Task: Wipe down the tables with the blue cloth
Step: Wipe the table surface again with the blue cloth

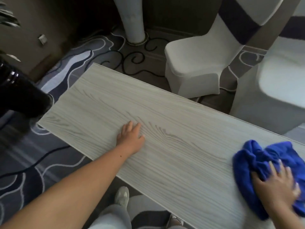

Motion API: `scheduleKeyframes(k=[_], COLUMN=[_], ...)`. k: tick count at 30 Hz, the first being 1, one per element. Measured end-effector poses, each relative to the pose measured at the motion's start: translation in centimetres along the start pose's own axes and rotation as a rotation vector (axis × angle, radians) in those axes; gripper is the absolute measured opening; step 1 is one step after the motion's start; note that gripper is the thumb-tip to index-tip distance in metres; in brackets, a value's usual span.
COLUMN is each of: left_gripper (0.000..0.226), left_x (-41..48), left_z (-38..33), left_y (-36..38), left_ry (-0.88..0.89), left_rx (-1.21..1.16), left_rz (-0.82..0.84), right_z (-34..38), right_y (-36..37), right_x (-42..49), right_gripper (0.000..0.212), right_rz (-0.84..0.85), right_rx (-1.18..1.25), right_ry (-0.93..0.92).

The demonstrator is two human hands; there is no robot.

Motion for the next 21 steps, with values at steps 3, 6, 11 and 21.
scheduleKeyframes(k=[3, 6, 11, 21], left_gripper=[0.064, 0.063, 0.054, 0.060], left_x=[1.3, 3.1, 6.5, 8.1], left_z=[3.8, 9.0, 21.9, 38.2], left_y=[-0.9, -2.4, -7.6, -15.1], left_ry=[0.061, 0.115, 0.083, -0.058], left_rx=[0.014, 0.028, 0.067, -0.116], left_rz=[-0.043, -0.079, -0.100, -0.196], right_z=[11.0, 21.6, 41.4, 66.7], right_y=[1.9, 4.5, 8.6, 15.7], right_x=[-0.8, -2.2, -7.8, -27.9], right_gripper=[0.064, 0.067, 0.074, 0.071], right_rz=[0.009, -0.004, 0.018, 0.165], right_rx=[-0.065, -0.079, -0.160, -0.198], right_ry=[-0.185, -0.356, -0.563, -1.010])
Point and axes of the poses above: each hand's wrist, its own x-axis towards the middle knuckle, its own y-axis out of the palm, z = x × y, the point moved 2 cm from there along x, towards the middle knuckle, and after that the axes turned 7 degrees about y, right-handed, at the moved point
